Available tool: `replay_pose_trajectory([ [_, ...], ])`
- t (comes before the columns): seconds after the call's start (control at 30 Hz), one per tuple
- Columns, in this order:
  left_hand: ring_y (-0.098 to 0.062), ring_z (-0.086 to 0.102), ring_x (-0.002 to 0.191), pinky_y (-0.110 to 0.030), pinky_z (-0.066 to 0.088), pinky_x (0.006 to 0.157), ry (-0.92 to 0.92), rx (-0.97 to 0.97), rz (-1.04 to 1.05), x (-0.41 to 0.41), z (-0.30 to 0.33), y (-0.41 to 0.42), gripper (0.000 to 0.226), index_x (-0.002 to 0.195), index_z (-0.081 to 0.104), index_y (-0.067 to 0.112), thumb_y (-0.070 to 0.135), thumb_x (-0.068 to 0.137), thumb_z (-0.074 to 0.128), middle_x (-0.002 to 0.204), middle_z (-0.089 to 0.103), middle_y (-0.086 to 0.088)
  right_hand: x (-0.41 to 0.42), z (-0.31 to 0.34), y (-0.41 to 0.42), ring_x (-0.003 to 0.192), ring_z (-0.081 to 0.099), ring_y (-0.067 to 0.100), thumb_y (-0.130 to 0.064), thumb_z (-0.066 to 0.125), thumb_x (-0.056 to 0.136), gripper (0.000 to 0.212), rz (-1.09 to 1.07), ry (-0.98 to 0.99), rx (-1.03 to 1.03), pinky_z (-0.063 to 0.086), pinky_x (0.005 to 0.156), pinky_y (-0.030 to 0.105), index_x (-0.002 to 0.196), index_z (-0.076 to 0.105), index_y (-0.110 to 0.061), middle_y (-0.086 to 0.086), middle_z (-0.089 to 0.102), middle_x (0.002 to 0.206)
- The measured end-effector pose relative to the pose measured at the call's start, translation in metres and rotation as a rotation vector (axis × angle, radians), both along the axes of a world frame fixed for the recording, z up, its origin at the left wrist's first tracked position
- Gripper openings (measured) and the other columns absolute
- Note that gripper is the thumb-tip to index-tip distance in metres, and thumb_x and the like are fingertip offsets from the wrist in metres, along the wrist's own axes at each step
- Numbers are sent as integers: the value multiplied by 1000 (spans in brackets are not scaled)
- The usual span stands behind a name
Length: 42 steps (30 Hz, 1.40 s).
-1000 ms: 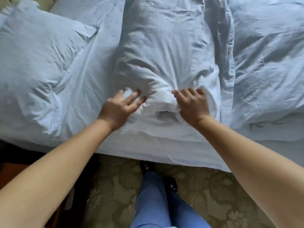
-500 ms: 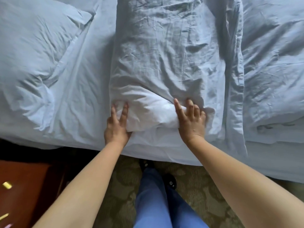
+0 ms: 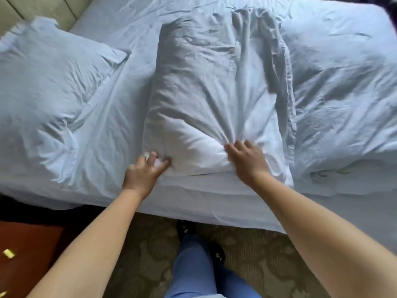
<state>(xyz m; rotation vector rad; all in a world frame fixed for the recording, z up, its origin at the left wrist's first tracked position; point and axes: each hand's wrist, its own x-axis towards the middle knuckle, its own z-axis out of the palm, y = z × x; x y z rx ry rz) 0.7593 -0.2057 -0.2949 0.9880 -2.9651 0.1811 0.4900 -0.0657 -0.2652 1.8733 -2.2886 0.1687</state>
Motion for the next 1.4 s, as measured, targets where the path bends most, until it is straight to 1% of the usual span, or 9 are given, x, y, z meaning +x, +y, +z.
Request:
replay_pose_trajectory([
  [0.13,-32,48,116,-44,48,90,-414,484,347,-3,-13,12,39,137,37,26,23,99,40,133,40,-9,35,-26,10,130,32,31,-18,55,83,71,-136,-342,774,37,102,48,145,24,-30,6,34,140],
  [0.33,-27,5,145,-40,19,116,-379,350,222,-31,1,8,84,149,8,21,33,83,59,157,-4,-6,53,-21,-2,139,18,30,-30,63,82,90,-64,-160,529,22,110,45,150,6,-33,8,17,151],
  [0.5,-29,6,145,-45,26,113,-405,304,169,-35,8,13,103,150,-18,25,36,85,61,158,-17,-2,53,-11,-2,104,55,31,-1,62,76,59,-149,-91,495,41,72,35,130,44,-15,11,53,116],
  [0.57,-33,48,119,-40,54,78,-245,188,40,-44,16,11,100,152,2,18,9,75,66,157,16,-9,52,4,-12,68,61,28,0,61,66,25,-93,5,245,35,48,28,89,64,-12,11,59,80],
  [0.67,-31,59,59,-32,47,33,-114,92,-96,-49,25,5,66,134,37,13,-4,70,46,125,51,-9,38,28,-20,49,53,25,-2,52,67,21,-38,119,-27,31,38,25,73,67,-15,7,56,64],
  [0.8,-31,56,115,-39,51,83,-344,321,-178,-56,40,5,61,147,31,28,3,92,39,146,36,-3,23,28,-10,105,58,32,-6,61,79,40,-89,-110,482,50,80,37,116,63,-22,12,57,119],
  [0.9,-25,46,129,-27,40,94,-581,581,-159,-77,51,-3,57,137,50,30,1,89,44,143,43,-3,19,18,-8,139,19,37,-32,61,87,57,-216,-386,1074,24,111,40,140,42,-38,9,31,146],
  [1.07,-22,35,132,-34,39,101,-265,529,-81,-109,56,-22,49,134,50,33,12,90,44,143,38,1,4,28,-30,131,30,29,-32,56,89,48,-295,-434,719,33,104,39,137,47,-30,7,40,137],
  [1.4,-26,-3,148,-47,11,119,-444,521,-175,-162,46,-15,79,152,10,32,43,91,58,161,-8,-2,-36,25,-12,132,32,31,-28,49,94,53,-510,-526,661,35,106,41,145,34,-21,8,31,146],
])
